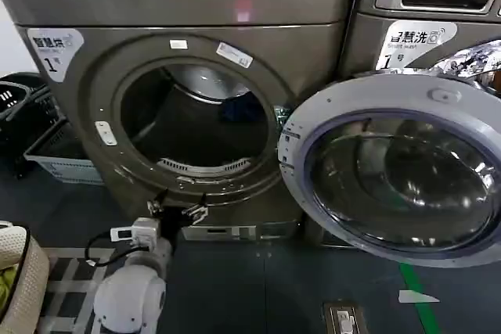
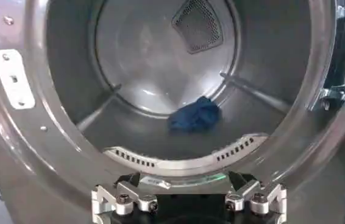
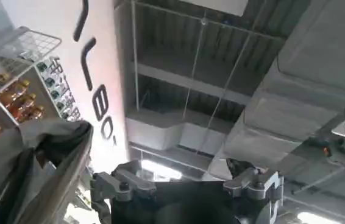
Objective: Grasp the clothes from the dryer.
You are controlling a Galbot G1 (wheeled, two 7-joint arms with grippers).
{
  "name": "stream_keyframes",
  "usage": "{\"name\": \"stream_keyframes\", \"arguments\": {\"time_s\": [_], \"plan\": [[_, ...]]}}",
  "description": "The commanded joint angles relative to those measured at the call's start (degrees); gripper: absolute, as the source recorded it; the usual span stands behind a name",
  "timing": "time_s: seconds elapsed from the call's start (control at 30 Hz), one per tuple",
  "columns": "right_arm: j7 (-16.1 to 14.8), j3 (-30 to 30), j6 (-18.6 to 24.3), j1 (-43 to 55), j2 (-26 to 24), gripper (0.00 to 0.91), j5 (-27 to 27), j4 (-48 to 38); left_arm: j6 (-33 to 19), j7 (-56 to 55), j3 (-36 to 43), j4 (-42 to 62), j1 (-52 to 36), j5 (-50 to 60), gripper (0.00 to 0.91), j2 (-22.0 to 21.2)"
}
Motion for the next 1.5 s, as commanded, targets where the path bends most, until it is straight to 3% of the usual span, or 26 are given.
{"name": "stream_keyframes", "arguments": {"time_s": [0.03, 1.5], "plan": [[0.0, 0.0, 0.0, 0.0, 0.1, 0.907, 0.0, 0.0, 2.8, 0.0, -0.1, 0.2, -0.1, 0.1, 0.907, 0.1], [-0.1, 0.3, -0.1, -0.2, 0.0, 0.907, 0.0, 0.1, 2.8, 0.2, -0.3, -0.1, 0.3, -0.6, 0.907, 0.0]]}}
